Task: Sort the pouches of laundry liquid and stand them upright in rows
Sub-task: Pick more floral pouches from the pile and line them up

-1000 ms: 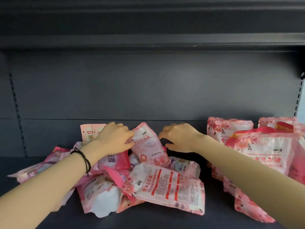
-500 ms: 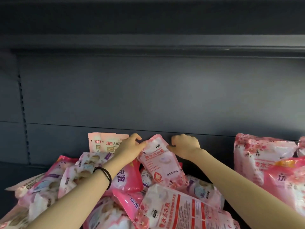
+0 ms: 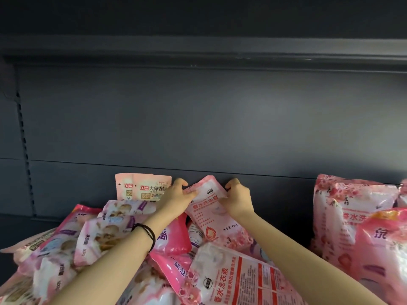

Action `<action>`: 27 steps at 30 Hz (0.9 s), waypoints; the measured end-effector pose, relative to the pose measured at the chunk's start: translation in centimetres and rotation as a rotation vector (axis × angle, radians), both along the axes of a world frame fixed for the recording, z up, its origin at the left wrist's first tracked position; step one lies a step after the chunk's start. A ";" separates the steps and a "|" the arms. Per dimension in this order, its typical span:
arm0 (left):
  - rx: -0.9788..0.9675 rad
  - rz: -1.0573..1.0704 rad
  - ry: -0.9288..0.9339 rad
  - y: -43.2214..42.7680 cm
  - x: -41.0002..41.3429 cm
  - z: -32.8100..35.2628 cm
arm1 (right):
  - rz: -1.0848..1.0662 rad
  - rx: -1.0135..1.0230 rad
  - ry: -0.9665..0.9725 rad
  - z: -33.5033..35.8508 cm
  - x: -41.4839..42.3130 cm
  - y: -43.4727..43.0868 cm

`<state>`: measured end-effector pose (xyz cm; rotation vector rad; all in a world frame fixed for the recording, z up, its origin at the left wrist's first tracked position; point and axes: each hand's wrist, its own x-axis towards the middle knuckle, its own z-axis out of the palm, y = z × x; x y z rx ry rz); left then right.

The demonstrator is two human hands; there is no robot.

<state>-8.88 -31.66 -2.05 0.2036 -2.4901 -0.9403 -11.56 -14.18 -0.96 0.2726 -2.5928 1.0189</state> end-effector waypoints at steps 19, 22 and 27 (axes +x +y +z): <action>-0.071 0.047 -0.001 -0.4 0.5 -0.9 | -0.076 -0.103 -0.184 -0.1 -0.2 1.5; -0.018 0.025 -0.005 -0.5 0.5 -0.9 | -0.017 -0.239 -0.198 0.1 0.0 1.8; 0.134 -0.014 0.041 -0.9 1.0 -0.7 | 0.068 -0.543 -0.217 0.2 0.6 1.5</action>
